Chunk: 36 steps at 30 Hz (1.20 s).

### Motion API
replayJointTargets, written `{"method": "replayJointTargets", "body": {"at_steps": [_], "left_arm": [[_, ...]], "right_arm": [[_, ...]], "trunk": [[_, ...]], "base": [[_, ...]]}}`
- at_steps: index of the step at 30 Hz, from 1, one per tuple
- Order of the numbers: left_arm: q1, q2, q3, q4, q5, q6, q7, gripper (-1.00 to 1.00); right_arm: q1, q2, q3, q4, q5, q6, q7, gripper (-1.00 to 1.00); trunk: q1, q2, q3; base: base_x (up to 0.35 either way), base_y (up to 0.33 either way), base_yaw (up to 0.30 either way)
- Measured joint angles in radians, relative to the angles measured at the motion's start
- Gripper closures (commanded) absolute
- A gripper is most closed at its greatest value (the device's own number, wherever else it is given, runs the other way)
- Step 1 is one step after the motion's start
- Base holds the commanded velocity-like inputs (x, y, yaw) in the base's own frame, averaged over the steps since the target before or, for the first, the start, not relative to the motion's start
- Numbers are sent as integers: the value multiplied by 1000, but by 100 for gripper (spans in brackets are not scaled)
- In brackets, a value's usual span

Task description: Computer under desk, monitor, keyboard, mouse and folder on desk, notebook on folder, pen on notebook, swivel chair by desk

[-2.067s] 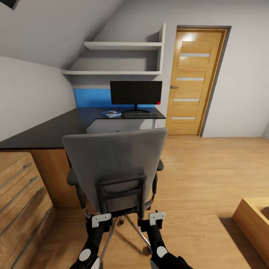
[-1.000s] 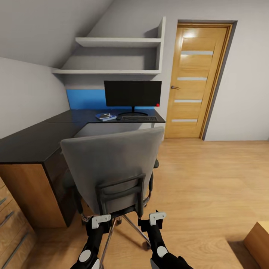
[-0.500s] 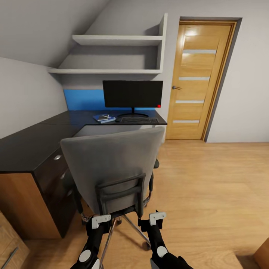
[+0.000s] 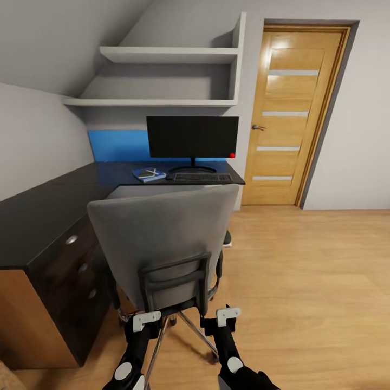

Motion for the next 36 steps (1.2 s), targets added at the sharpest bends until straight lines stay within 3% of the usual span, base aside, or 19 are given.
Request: {"method": "replayJointTargets", "body": {"at_steps": [36], "left_arm": [[0, 0, 0, 0, 0, 0, 0, -100]], "right_arm": [[0, 0, 1, 0, 0, 0, 0, -100]], "trunk": [[0, 0, 0]], "base": [[282, 0, 0]]}}
